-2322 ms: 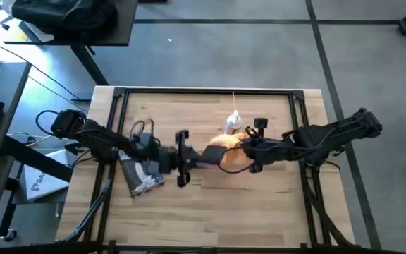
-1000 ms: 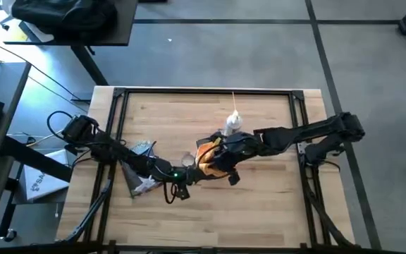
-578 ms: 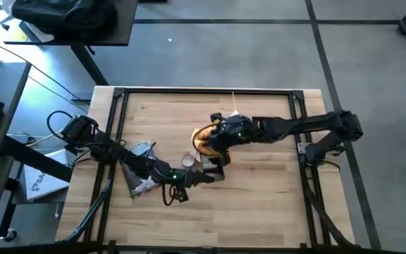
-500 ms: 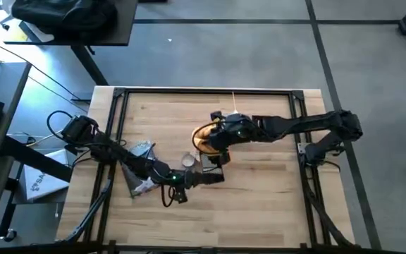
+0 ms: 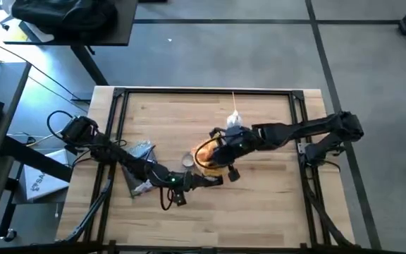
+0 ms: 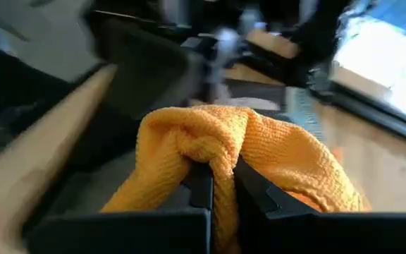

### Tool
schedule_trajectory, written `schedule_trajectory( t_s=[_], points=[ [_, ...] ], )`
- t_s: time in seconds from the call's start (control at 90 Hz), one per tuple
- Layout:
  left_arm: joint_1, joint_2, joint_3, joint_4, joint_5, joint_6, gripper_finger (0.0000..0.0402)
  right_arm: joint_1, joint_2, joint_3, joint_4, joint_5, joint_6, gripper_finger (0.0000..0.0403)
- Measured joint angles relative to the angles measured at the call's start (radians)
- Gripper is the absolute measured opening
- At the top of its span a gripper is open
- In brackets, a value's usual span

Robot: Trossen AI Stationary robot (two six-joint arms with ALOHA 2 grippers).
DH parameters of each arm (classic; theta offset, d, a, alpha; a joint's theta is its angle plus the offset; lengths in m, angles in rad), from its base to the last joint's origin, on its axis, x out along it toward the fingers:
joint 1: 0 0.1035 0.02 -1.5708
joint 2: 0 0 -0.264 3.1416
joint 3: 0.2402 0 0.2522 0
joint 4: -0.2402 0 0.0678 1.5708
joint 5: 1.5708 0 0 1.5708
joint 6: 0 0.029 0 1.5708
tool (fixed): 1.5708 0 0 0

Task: Apply microfiber cloth
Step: Wipe the cellphone with the microfiber cloth

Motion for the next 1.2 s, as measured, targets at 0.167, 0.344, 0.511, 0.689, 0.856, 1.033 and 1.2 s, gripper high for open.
schedule_trajectory(
  t_s=[0.167, 0.344, 0.511, 0.689, 0.856, 1.033, 1.2],
  points=[
    [-0.036, 0.0, 0.0, 0.026, -0.02, 0.053, 0.0012, 0.024, -0.002, -0.028, 0.059, -0.064, 0.047, 0.0],
    [-0.056, 0.0, -0.002, 0.022, -0.074, 0.083, 0.0012, -0.002, -0.002, -0.06, 0.121, 0.044, 0.018, 0.0],
    [-0.054, 0.0, -0.002, 0.024, -0.121, 0.079, 0.0012, -0.07, -0.003, -0.06, 0.153, 0.162, -0.064, 0.0],
    [-0.056, 0.0, -0.002, 0.027, -0.119, 0.077, 0.0012, -0.14, -0.005, -0.061, 0.183, 0.191, -0.101, 0.0],
    [-0.061, 0.0, -0.002, 0.032, -0.135, 0.076, 0.0012, -0.173, -0.039, -0.063, 0.157, 0.221, -0.133, 0.0],
    [-0.064, -0.004, -0.015, 0.071, -0.16, 0.059, 0.0012, -0.169, -0.142, -0.066, 0.07, 0.272, -0.167, 0.0],
    [-0.062, -0.004, -0.027, 0.091, -0.162, 0.032, 0.0012, -0.125, -0.22, -0.064, -0.014, 0.25, -0.14, 0.0]
  ],
)
